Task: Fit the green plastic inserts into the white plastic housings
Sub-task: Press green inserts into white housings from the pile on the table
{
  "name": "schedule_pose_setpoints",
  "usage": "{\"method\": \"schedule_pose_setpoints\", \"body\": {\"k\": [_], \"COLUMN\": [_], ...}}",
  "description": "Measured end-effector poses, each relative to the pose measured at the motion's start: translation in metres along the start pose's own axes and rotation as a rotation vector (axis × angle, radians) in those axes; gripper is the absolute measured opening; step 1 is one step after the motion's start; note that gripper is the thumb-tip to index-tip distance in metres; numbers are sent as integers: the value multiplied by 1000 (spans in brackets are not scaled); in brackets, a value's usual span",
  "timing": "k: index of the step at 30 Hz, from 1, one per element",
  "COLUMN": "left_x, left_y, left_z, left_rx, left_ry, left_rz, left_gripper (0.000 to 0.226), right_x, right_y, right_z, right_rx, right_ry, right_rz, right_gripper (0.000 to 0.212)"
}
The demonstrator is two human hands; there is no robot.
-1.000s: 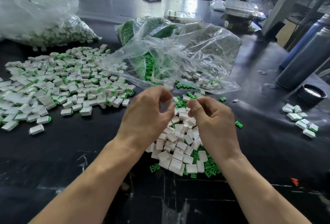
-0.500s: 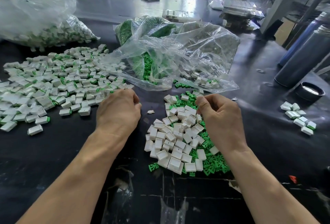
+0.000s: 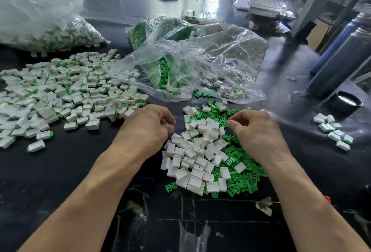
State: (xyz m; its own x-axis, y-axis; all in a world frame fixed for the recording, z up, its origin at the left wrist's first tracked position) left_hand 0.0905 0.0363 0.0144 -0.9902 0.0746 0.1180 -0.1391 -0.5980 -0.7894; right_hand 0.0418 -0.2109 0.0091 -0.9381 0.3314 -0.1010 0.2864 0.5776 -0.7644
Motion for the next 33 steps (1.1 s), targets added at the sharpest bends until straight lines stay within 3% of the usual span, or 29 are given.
{"method": "schedule_pose_setpoints", "body": {"k": [6, 11, 16, 33], "left_x": [0, 0, 1, 0], "left_y": [11, 14, 16, 15], "left_z": [-1, 2, 4, 5], "left_rx": [-43, -20, -25, 127], "left_ry": [31, 51, 54, 42], "left_rz": [-168, -146, -124, -71], "left_gripper": [38, 17, 15, 11], "right_x": [-7, -8, -5, -5], "right_y": [-6, -5, -7, -11], "right_z": [13, 14, 13, 12], "right_rx": [3, -5, 21, 101], "right_ry": [6, -32, -41, -29], "right_rz": [-70, -176, -253, -222], "right_gripper": [22, 11, 10, 20]}}
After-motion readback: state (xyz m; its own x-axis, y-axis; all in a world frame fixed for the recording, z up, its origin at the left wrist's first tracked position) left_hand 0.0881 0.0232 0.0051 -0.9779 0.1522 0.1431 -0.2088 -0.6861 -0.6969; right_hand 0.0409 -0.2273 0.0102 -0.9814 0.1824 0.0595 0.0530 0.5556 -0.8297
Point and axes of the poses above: each hand's wrist, its own x-axis away from the middle knuckle, its own y-axis out of the palm, z = x × y, the point moved 4 cm from there along -x, towards the middle knuckle, and after that the axes turned 5 degrees about -y, right-handed, at the moved point
